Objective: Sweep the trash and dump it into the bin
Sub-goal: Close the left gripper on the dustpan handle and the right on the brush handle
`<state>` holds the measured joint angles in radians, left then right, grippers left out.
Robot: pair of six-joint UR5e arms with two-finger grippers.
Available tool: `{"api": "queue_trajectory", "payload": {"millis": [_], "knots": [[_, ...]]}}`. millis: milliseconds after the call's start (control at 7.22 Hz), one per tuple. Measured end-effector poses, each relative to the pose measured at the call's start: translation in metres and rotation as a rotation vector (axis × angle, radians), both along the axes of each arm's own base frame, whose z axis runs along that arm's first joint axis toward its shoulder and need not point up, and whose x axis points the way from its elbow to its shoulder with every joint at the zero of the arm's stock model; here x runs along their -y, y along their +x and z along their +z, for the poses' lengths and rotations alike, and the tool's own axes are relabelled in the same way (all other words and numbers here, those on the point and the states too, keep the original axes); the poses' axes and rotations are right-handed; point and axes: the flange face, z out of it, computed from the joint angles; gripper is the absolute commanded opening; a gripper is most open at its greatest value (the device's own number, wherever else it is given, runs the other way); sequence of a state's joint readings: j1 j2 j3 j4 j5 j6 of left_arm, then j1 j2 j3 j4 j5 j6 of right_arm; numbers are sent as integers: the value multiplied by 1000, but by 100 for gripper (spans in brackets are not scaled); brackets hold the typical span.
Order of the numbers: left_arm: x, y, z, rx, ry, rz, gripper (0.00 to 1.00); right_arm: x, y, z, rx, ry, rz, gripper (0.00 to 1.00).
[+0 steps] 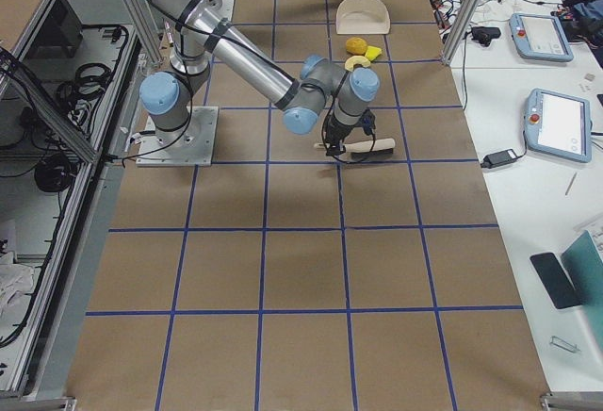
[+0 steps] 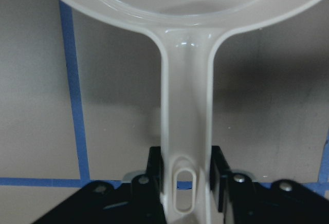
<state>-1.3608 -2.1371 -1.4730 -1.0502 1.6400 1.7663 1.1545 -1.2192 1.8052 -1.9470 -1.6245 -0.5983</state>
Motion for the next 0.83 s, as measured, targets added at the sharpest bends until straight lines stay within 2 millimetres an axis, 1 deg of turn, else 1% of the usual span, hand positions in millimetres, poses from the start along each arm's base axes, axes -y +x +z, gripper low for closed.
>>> {"api": "queue_trajectory", "payload": {"millis": [277,416,831], "knots": [[3,-8,8,28,-5,-8,6,0,0,1,0,-1,0,3],[3,-15,8,39,0,-15,6,0,0,1,1,1,2,0],[0,-26,3,54,25,-21,6,-2,0,3,-8,12,7,0]]}}
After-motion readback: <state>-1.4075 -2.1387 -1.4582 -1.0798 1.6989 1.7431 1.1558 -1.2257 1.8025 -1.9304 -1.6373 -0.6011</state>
